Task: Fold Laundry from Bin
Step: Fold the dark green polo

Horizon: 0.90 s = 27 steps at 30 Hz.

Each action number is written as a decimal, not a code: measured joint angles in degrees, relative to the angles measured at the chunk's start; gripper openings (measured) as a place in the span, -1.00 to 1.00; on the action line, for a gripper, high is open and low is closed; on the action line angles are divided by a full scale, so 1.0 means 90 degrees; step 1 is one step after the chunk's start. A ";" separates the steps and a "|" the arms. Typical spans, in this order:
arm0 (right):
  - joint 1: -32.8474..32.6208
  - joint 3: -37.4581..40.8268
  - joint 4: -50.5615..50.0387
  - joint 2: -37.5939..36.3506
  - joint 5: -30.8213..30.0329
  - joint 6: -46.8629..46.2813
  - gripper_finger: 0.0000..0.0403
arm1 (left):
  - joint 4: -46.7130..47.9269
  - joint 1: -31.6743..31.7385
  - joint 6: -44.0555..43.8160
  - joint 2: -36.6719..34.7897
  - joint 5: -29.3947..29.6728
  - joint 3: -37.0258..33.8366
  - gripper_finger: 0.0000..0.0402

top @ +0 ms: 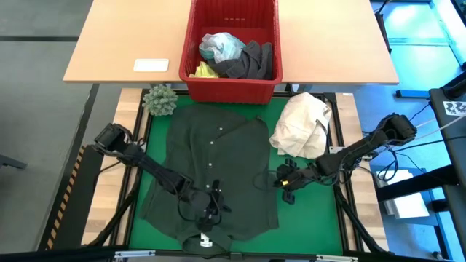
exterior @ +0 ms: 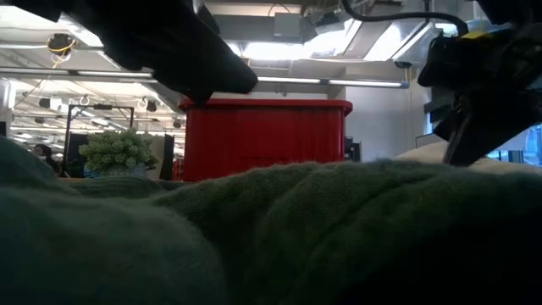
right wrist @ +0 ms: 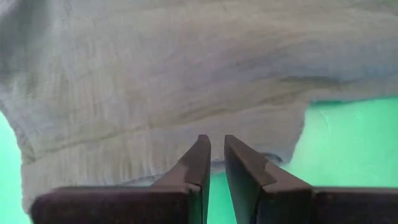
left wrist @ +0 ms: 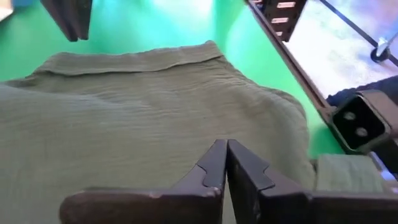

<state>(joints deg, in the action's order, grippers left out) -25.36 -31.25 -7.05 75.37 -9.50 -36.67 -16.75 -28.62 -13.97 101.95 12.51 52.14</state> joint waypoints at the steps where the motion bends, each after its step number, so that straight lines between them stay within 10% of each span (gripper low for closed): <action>1: 0.0000 -0.0001 0.0041 0.0000 0.0000 0.0000 -0.77 | 0.0025 0.0020 -0.0070 0.0000 0.0000 0.0000 -0.87; 27: -0.0005 -0.0001 0.0095 0.0029 -0.0051 -0.0269 -0.23 | -0.0266 -0.0624 -0.0524 0.0108 0.0726 0.0183 -0.44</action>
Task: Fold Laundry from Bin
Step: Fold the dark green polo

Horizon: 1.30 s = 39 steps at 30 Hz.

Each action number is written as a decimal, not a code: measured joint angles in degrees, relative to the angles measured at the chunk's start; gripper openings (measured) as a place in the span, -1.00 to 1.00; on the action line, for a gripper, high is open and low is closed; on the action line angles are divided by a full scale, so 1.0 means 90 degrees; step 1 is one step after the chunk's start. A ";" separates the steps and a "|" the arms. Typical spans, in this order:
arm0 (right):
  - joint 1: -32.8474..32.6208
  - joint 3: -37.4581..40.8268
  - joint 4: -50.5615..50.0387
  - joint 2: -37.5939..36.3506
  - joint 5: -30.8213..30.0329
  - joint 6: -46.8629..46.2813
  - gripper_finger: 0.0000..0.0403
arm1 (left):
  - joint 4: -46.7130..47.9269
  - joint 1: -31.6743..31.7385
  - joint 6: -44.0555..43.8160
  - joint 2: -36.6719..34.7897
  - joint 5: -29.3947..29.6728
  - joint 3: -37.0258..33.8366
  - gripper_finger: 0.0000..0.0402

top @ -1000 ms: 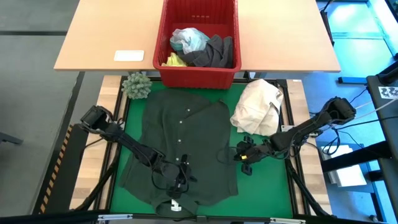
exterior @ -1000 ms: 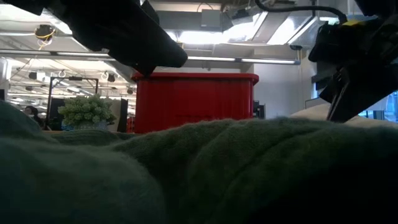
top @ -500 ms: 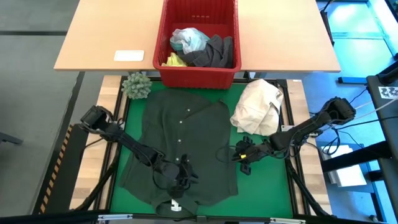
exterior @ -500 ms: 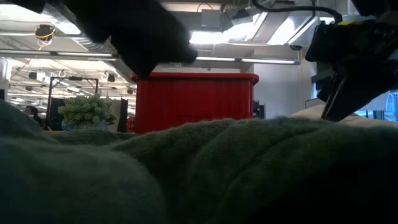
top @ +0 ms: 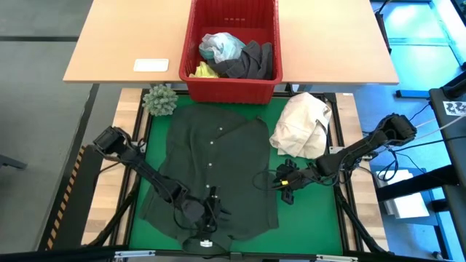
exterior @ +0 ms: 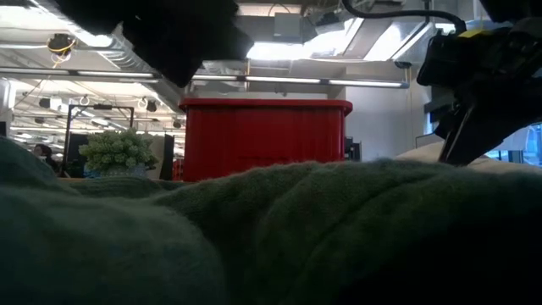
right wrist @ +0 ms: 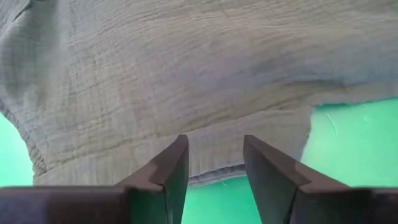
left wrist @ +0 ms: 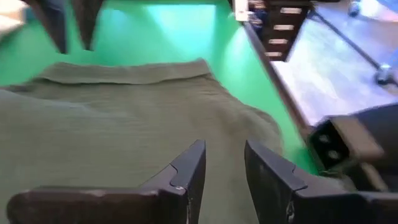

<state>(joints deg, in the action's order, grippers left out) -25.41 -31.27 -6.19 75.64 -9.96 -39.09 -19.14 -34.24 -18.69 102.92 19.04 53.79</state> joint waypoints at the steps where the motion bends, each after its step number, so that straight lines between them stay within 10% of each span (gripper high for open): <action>1: 0.0004 0.0000 -0.0022 0.0000 0.0005 0.0000 -0.22 | -0.0020 0.0000 -0.0047 0.0010 -0.0046 0.0001 -0.42; 28: 0.1548 -0.0017 0.0285 0.0974 0.1402 0.0227 0.29 | 0.0083 0.0329 0.0324 0.0031 -0.0575 0.0001 -0.07; 39: 0.1548 -0.0037 0.0537 0.1077 0.1446 0.0235 -0.18 | 0.0247 0.0628 0.0601 0.0031 -0.0581 0.0001 -0.07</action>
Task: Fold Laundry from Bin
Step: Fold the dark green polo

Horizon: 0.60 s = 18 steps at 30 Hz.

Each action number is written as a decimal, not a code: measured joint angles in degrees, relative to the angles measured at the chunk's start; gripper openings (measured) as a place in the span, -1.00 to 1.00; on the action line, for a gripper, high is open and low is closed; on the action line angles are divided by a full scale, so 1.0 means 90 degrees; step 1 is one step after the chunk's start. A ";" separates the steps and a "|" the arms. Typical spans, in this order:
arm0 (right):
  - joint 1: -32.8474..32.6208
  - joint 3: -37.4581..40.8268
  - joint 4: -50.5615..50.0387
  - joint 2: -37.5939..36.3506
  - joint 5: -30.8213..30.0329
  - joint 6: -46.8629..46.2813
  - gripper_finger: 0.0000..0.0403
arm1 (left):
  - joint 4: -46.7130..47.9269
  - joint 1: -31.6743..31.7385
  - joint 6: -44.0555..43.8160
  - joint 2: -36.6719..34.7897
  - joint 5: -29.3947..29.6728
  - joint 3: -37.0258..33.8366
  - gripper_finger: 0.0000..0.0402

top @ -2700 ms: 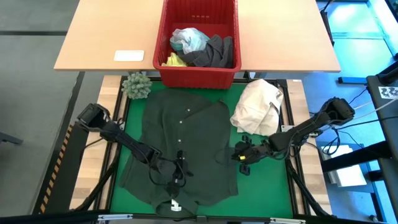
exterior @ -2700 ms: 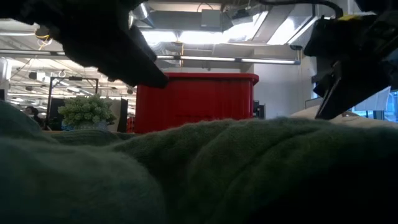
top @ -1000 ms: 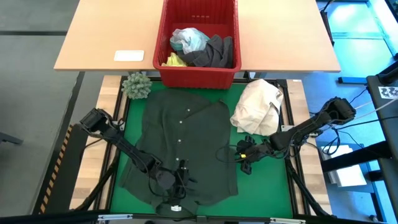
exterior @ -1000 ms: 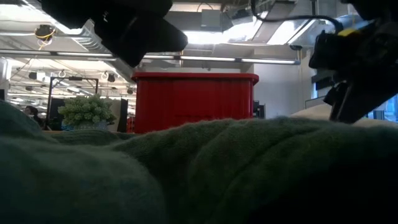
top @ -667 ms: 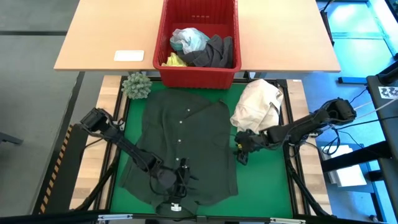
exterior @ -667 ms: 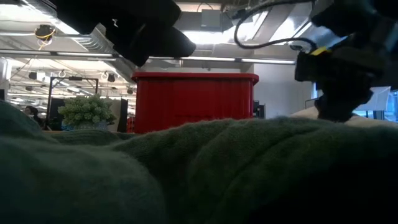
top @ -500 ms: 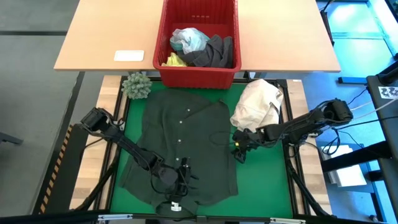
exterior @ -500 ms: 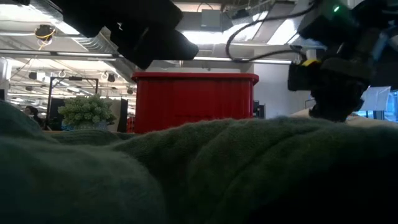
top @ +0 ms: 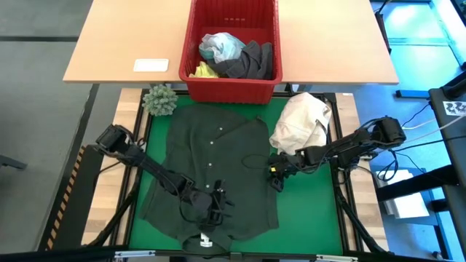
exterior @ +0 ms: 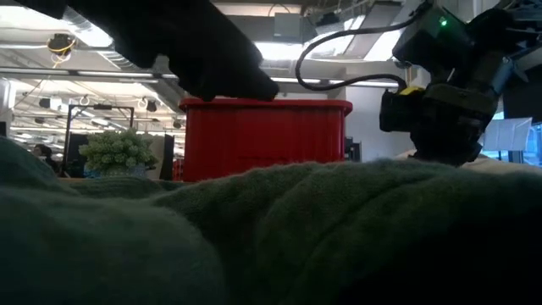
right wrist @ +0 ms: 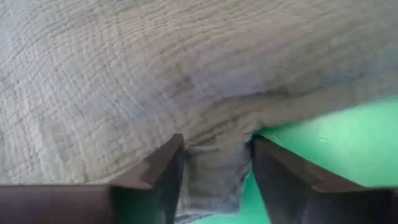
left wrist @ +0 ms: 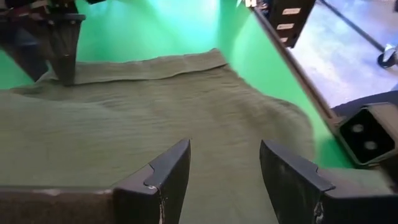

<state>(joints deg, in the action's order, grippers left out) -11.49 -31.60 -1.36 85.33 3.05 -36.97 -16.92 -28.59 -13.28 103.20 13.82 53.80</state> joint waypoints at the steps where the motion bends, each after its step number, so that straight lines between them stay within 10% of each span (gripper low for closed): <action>1: 0.0000 -0.0011 -0.0001 0.0001 0.0042 -0.0001 -0.25 | 0.0022 0.0040 0.0000 0.0000 -0.0002 0.0000 -0.07; 12: -0.0013 -0.0160 0.0698 0.0013 0.0783 0.0154 -0.89 | 0.0167 0.0368 0.0376 0.0000 -0.0002 -0.0001 -0.07; 18: -0.0012 -0.0160 0.1610 0.0011 0.0650 0.0160 -0.93 | 0.0169 0.0524 0.0507 0.0000 -0.0001 -0.0002 -0.07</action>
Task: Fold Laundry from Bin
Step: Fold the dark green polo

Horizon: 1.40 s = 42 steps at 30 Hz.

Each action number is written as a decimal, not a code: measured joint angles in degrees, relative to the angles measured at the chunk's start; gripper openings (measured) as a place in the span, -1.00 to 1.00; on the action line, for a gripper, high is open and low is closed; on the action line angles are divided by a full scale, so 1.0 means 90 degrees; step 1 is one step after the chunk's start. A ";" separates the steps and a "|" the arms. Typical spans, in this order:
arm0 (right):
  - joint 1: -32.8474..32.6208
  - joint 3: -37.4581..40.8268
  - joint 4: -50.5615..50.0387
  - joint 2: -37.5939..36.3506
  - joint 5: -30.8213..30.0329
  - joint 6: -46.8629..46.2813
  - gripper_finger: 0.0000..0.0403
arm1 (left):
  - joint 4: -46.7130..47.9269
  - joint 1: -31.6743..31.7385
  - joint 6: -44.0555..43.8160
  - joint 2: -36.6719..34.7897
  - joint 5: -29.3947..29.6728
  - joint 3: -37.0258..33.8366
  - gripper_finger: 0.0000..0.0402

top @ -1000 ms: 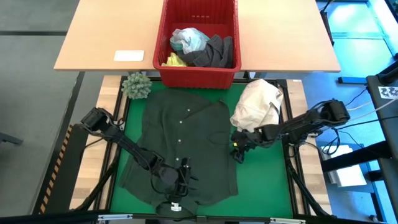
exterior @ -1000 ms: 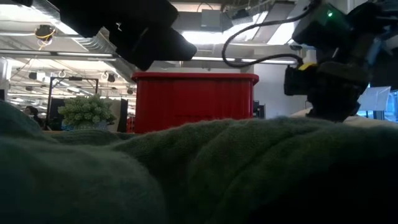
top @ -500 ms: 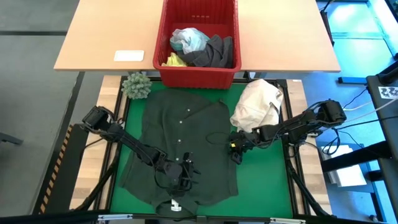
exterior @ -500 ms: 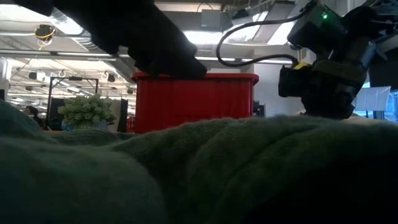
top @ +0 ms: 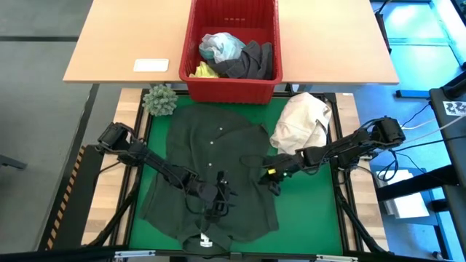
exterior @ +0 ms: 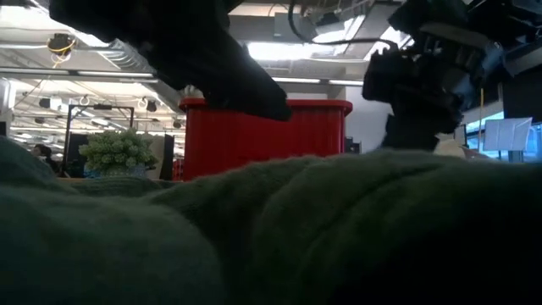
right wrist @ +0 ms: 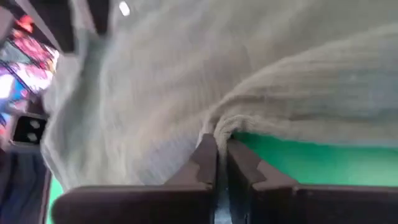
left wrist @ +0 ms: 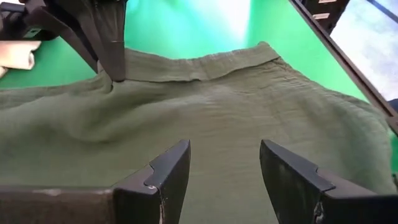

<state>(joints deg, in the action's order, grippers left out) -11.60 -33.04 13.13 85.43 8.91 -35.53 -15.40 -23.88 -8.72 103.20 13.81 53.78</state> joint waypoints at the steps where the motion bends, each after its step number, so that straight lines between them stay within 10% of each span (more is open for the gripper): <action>1: 0.0000 0.0000 0.0103 0.0000 -0.0047 0.0002 -0.92 | 0.0000 0.0013 0.0052 0.0000 0.0001 0.0000 -0.07; 25: 0.0000 -0.0005 0.0666 -0.0007 -0.0827 0.0175 -0.96 | -0.0414 0.1336 0.1033 0.0000 -0.0341 0.0000 -0.07; 42: 0.0142 -0.0005 0.0295 -0.0007 -0.2011 0.0115 -0.95 | -0.0381 -0.0263 0.0228 0.0000 -0.0301 0.0000 -0.07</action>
<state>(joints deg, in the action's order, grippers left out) -10.32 -33.08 15.78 85.36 -9.19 -34.49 -18.83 -26.24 -6.67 103.20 11.11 53.78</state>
